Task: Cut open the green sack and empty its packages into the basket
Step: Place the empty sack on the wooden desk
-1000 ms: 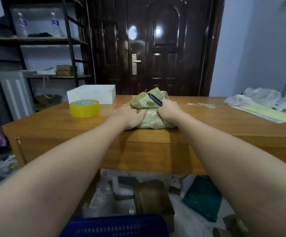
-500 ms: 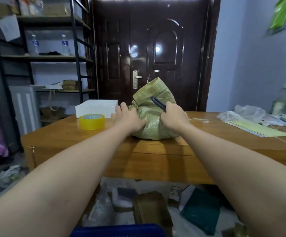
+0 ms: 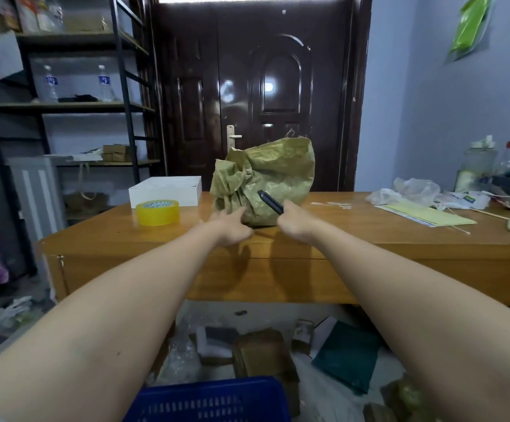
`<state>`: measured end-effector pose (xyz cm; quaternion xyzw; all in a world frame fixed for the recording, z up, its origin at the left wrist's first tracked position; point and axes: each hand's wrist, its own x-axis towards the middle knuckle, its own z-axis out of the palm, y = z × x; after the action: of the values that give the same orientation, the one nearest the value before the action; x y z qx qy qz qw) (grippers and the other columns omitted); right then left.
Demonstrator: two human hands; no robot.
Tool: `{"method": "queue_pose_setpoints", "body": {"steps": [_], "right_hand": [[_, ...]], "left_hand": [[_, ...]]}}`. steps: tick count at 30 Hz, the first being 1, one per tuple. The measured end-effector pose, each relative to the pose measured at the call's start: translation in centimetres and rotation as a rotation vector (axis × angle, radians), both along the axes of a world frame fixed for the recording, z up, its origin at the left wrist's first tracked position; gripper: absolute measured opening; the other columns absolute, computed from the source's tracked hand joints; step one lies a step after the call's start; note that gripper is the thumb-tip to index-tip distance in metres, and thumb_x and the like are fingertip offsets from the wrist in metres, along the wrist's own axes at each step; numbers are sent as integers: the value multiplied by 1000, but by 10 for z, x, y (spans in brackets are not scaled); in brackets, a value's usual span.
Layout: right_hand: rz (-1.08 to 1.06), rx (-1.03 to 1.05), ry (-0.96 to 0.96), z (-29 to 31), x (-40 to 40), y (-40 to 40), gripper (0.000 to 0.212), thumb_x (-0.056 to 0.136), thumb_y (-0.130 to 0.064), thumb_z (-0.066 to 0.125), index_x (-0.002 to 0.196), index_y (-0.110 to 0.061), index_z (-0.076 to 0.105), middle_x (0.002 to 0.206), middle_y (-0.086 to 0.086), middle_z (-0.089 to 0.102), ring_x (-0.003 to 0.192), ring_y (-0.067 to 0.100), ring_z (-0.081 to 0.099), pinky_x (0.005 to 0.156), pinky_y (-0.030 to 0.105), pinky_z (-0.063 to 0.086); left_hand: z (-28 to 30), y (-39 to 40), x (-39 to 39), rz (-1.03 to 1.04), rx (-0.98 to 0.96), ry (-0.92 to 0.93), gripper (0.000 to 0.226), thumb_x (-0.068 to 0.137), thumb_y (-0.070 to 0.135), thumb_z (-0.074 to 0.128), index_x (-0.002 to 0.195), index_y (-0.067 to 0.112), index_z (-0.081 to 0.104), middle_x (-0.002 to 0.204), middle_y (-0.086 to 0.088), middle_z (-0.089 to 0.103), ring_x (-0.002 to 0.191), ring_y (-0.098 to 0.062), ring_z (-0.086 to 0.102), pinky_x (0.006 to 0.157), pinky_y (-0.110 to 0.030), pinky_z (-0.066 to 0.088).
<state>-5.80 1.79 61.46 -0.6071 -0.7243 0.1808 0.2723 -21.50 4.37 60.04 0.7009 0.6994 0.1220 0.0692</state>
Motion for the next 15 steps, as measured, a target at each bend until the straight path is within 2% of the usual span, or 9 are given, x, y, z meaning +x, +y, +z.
{"method": "queue_pose_setpoints", "body": {"steps": [2,5,8,10,12,15], "right_hand": [[-13,-3,-9,-7,7,-5,23,93,-8,37,115,-8,40,81,6,45,67,19,42,55,30,33],[-37,-13,-57,-11,14,-13,34,93,-7,35,125,-3,42,105,16,52,89,28,51,72,35,40],[-67,-33,-93,-7,15,-23,47,94,-7,35,140,-5,36,129,21,50,110,34,53,87,38,46],[-43,-46,-123,-5,13,-30,39,91,-7,36,129,-9,44,120,19,54,104,34,56,80,37,47],[-28,-42,-164,-5,13,-38,30,85,-9,38,113,-9,50,108,17,60,98,35,60,72,35,46],[-36,-1,-196,-7,15,-55,26,80,-13,40,102,-12,53,101,12,59,97,36,60,72,36,46]], "left_hand": [[-10,-5,2,-37,35,-18,70,82,39,46,150,27,34,154,-9,38,139,-32,37,111,-44,35],[-13,-17,8,-85,160,-80,42,87,35,48,126,23,60,128,-6,62,114,-27,58,93,-35,50],[-3,-31,13,-100,276,-108,25,87,35,48,103,26,65,108,-3,68,99,-25,61,85,-35,54],[1,-41,17,-95,268,-81,19,87,38,47,86,27,63,97,-2,68,92,-25,62,83,-36,55],[0,-52,21,-92,221,-30,26,86,41,47,70,25,60,89,-2,68,89,-26,64,80,-35,55],[-6,-65,23,-85,214,-15,29,83,41,47,64,24,60,85,-1,70,88,-26,67,77,-34,56]]}}
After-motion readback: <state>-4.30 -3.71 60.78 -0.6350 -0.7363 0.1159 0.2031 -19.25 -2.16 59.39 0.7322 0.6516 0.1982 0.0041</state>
